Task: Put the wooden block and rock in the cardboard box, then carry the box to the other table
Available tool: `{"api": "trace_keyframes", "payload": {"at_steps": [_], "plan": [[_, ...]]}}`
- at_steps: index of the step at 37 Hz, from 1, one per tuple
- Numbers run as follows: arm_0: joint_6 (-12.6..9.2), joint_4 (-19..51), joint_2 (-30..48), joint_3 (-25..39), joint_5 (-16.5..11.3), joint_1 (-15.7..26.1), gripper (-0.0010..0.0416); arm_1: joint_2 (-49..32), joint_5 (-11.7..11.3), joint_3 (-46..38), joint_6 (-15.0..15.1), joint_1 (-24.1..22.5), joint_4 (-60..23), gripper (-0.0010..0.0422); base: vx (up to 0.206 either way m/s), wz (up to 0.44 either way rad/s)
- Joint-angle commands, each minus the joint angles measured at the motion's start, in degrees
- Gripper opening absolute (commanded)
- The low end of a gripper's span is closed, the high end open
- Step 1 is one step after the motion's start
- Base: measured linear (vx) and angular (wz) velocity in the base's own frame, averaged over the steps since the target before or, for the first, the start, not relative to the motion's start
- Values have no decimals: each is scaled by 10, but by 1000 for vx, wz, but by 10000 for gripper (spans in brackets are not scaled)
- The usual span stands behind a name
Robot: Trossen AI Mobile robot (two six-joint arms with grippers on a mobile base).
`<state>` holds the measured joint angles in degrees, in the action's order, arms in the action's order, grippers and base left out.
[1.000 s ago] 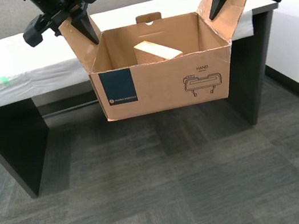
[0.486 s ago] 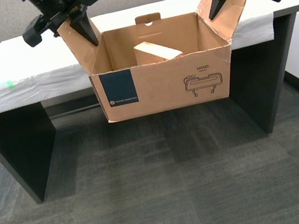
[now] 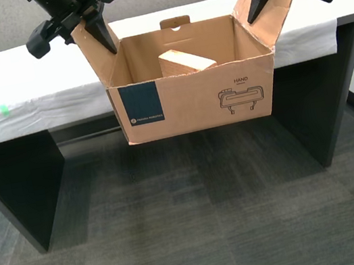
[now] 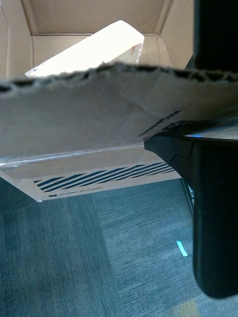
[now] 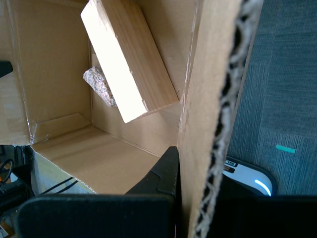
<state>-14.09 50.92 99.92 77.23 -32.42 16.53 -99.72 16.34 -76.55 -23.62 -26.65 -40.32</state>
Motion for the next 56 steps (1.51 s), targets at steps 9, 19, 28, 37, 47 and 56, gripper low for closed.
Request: {"api": "trace_keyframes", "payload": {"at_steps": [9,19,28,37,47,56], "plan": [[2,-1,0,1,-8,1,0,1,10,-1,-38,-1,7,-1,138,93],[6,-12,0,1,-8,4,0,1,10,-1,-40,-2,10,-1,139,120],[6,-12,0,1,-7,4,0,1,10,-1,-28,-2,49,-1,141,54],[6,-9,-1,1,-8,10,0,1,11,-1,9,-1,57,0,141,39],[5,-8,-1,1,-8,14,0,1,39,-1,39,-2,57,0,141,18],[3,-9,-1,1,-8,16,0,1,40,-1,60,-2,39,0,146,5]]}}
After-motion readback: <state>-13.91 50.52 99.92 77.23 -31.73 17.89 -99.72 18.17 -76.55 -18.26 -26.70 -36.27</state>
